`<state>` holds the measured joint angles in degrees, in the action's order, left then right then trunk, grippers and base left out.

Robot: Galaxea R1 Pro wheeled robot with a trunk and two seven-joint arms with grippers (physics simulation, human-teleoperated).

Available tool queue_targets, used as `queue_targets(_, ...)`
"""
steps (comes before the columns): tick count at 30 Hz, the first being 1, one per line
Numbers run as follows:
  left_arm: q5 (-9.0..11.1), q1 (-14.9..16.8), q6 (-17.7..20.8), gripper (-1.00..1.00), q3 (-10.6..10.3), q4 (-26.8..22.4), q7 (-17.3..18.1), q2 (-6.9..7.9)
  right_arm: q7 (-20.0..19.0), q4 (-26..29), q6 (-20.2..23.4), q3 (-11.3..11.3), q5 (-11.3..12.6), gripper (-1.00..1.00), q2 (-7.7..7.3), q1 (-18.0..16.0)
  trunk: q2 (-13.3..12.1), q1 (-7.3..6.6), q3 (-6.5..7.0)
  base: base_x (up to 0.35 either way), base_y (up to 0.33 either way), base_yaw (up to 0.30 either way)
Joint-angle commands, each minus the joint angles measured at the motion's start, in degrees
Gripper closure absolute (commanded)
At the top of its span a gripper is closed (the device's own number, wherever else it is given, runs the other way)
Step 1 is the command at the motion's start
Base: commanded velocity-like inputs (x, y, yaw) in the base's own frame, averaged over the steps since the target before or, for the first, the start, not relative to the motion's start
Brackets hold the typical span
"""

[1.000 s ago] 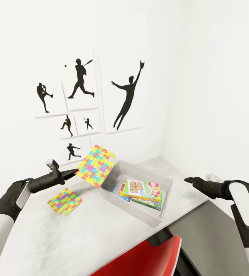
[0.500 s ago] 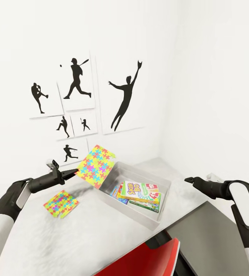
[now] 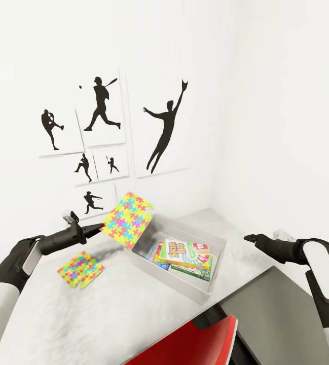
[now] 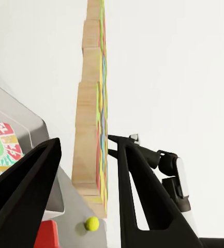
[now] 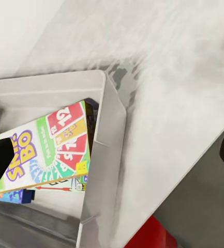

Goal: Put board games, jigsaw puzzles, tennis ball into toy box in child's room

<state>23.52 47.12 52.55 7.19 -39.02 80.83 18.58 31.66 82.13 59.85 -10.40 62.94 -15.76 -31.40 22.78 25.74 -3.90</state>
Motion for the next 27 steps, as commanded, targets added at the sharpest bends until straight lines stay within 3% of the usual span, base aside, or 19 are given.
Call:
queue_targets(1,0.1,0.1,0.7,1.00,0.0,0.0,0.0,-0.12,0.6,0.1,0.2,0.0,0.6,-1.00,-0.02,-0.1,0.1,0.04,-0.14,0.000,0.000,0.000)
queue_targets(4,-0.3,0.4,2.7,1.00,-0.2,0.0,-0.7,-1.49,0.6,0.1,0.2,-0.1,0.6,-1.00,-0.20,-0.1,0.1,0.04,-0.14,0.000,0.000,0.000)
queue_targets(7,-0.5,1.5,4.2,1.00,-0.3,0.0,-4.2,-3.57,0.6,0.2,0.2,-0.2,0.5,-1.00,-0.39,0.0,0.1,0.04,-0.14,0.000,0.000,0.000)
queue_targets(14,0.1,6.7,5.0,1.00,-0.2,0.8,-22.1,-9.77,0.5,0.9,0.2,-0.3,0.5,-1.00,-0.60,0.1,0.1,0.04,-0.14,0.000,0.000,0.000)
queue_targets(24,-0.2,7.2,4.2,1.00,-0.2,2.9,-25.7,-14.49,0.5,5.6,0.2,-0.2,0.5,-1.00,-0.81,0.4,0.1,0.04,-0.14,0.000,0.000,0.000)
queue_targets(27,-0.3,7.2,2.3,1.00,-0.1,4.5,-26.8,-15.77,0.5,7.1,0.2,-0.3,1.0,-1.00,-0.86,0.7,0.1,0.04,-0.14,0.000,0.000,0.000)
